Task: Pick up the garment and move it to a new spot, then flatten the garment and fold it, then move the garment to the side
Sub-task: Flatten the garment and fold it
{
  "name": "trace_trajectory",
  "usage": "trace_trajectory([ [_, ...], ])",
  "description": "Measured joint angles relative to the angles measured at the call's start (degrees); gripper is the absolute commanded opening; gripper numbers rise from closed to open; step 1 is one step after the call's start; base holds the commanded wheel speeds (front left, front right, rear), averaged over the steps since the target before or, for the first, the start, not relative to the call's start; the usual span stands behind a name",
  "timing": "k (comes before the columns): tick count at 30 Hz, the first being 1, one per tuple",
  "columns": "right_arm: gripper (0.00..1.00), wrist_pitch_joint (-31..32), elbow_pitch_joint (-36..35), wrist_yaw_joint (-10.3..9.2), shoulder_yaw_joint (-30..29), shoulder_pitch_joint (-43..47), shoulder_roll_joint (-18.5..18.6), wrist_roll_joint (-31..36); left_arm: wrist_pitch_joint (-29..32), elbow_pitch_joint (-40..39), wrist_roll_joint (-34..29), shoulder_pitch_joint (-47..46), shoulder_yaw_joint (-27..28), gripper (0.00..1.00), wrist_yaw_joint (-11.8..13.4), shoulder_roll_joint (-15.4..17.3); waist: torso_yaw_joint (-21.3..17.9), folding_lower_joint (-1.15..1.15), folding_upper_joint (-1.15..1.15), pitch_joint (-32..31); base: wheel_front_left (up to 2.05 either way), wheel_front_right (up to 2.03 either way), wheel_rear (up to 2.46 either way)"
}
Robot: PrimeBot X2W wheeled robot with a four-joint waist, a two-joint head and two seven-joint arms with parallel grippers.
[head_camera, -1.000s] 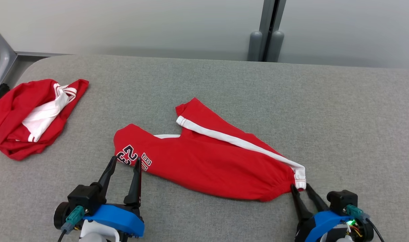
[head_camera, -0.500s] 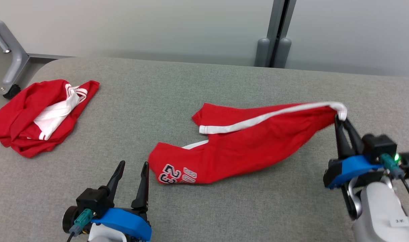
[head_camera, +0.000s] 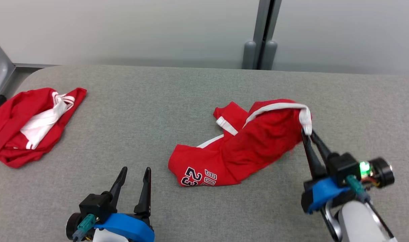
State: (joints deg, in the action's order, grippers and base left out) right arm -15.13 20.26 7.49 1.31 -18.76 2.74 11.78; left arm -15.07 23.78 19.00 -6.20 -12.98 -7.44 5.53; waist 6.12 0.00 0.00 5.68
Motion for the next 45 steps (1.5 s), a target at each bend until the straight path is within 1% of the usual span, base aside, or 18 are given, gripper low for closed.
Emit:
trace_trajectory([
  [4, 0.0, 0.0, 4.8, 0.0, -0.6, 7.1, 0.0, 0.1, 0.0, -0.5, 0.0, -0.1, 0.0, 1.0, 0.0, 0.1, -1.8, 0.0, 0.0, 0.7, 0.0, 0.0, 0.0],
  [7, 0.0, 0.0, 8.0, 0.0, -2.4, 10.7, 0.0, 0.1, 0.0, -0.8, 0.0, -0.2, 0.0, 1.0, 0.0, 0.7, -3.1, 0.0, 0.0, 1.5, 0.0, 0.0, 0.0],
  [8, 0.43, 0.0, 8.8, 0.0, -3.2, 11.1, 0.0, 0.0, 0.0, -0.9, 0.0, -0.4, 0.0, 1.0, 0.0, 0.9, -3.6, 0.0, 0.0, 1.7, 0.0, 0.0, 0.0],
  [9, 1.0, 0.0, 9.4, 0.0, -4.0, 11.2, 0.0, 0.0, 0.0, -1.0, 0.1, -0.6, -0.1, 1.0, 0.0, 1.1, -4.0, 0.0, 0.0, 2.0, 0.0, 0.0, 0.0],
  [12, 1.0, 0.0, 10.4, 0.0, -6.2, 11.1, 0.0, -0.9, 0.0, -1.4, 0.3, -1.4, -0.5, 1.0, 0.0, 1.7, -5.3, 0.0, 0.0, 2.8, 0.0, 0.0, 0.0],
  [16, 1.0, 0.0, 9.1, 0.0, -7.4, 9.8, 0.0, -1.4, 0.0, -2.1, 1.9, -4.0, -1.6, 1.0, 0.0, 2.0, -7.1, 0.0, 0.0, 4.3, 0.0, 0.0, 0.0],
  [21, 1.0, 0.0, 6.2, 0.0, -6.4, 8.1, 0.0, -2.3, 0.0, -2.0, 5.0, -10.9, -6.0, 1.0, 0.0, 3.2, -10.2, 0.01, 0.0, 7.0, 0.0, 0.0, 0.0],
  [24, 1.0, 0.0, 4.3, 0.0, -4.7, 7.5, 0.0, -3.4, 0.0, 0.7, 7.6, -15.5, -8.2, 1.0, 0.0, 3.7, -12.4, 0.01, 0.0, 8.7, 0.0, 0.0, 0.0],
  [31, 1.0, 0.0, 0.8, 0.0, -1.3, 7.4, 0.0, -6.7, 0.0, 9.6, 13.2, -23.4, -13.7, 1.0, 0.0, 6.5, -16.9, 0.01, 0.01, 12.5, 0.0, 0.0, 0.0],
  [34, 1.0, 0.0, -0.2, 0.0, -0.2, 7.5, 0.0, -7.5, 0.0, 11.9, 16.4, -25.4, -17.2, 1.0, 0.0, 7.4, -18.0, 0.01, 0.01, 13.6, 0.0, 0.0, 0.0],
  [37, 1.0, 0.0, -0.8, 0.0, 0.3, 7.5, 0.1, -8.1, 0.0, 14.7, 18.9, -26.8, -20.5, 1.0, 0.0, 9.0, -18.9, 0.01, 0.01, 14.4, 0.0, 0.0, 0.0],
  [42, 1.0, 0.0, -1.7, 0.0, 0.9, 7.5, 0.0, -9.0, 0.0, 16.5, 21.8, -29.0, -23.3, 1.0, 0.0, 10.7, -19.7, 0.0, 0.01, 15.3, 0.0, 0.0, 0.0],
  [43, 1.0, 0.0, -1.9, 0.0, 0.9, 7.5, 0.0, -9.0, 0.0, 16.5, 22.1, -29.3, -23.7, 0.95, 0.0, 10.9, -19.7, 0.01, 0.01, 15.4, 0.0, 0.0, 0.0],
  [44, 1.0, 0.0, -2.1, 0.0, 1.0, 7.5, 0.0, -9.0, 0.0, 16.3, 22.4, -29.4, -24.6, 0.43, 0.0, 11.2, -19.7, 0.0, 0.0, 15.5, 0.0, 0.0, 0.0],
  [45, 1.0, 0.0, -2.1, 0.0, 1.0, 7.5, 0.0, -9.2, 0.0, 16.1, 22.6, -29.5, -25.2, 0.06, 0.0, 11.4, -19.7, 0.0, 0.0, 15.6, 0.0, 0.0, 0.0],
])
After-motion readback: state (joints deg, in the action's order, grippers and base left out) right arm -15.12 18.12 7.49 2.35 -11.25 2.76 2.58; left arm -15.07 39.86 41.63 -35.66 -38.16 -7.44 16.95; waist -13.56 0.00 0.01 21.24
